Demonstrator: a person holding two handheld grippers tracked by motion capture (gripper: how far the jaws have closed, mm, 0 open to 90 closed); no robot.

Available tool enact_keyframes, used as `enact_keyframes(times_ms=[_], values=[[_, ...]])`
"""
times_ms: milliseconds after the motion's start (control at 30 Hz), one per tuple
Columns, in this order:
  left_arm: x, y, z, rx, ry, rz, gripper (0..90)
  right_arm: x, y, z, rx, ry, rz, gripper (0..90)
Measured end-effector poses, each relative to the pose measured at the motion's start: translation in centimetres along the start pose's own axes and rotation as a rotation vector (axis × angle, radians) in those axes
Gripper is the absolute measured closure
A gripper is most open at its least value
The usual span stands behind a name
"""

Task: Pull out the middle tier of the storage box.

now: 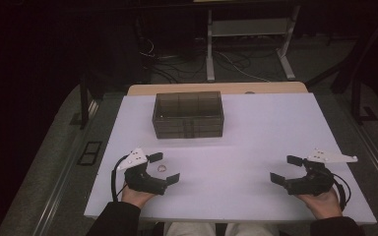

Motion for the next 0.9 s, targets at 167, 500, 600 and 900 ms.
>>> enact_keyframes(times_ms=[167,500,600,900], values=[[0.0,0.0,0.0,-0.002,0.000,0.004,0.0,0.1,0.0,0.1,-0.004,0.001,0.001,0.0],[-0.1,0.1,-0.4,-0.017,0.000,0.028,0.0,0.1,0.0,0.3,-0.005,0.008,0.010,0.0],[0.1,0.2,-0.6,-0.027,0.002,0.034,0.0,0.1,0.0,0.3,-0.009,0.013,0.019,0.0],[0.2,0.2,-1.3,-0.041,-0.019,0.089,0.0,-0.2,-0.1,0.6,-0.014,0.025,0.043,0.0]])
Point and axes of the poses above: each handheld gripper's, and its own axes: x roughly backward along the jaws, y roughly out of its top, z roughly to its left, the point moved 5 cm from there along -x, roughly forward along the jaws, and after that the axes turned 14 degrees about y, right-handed, at the moved point
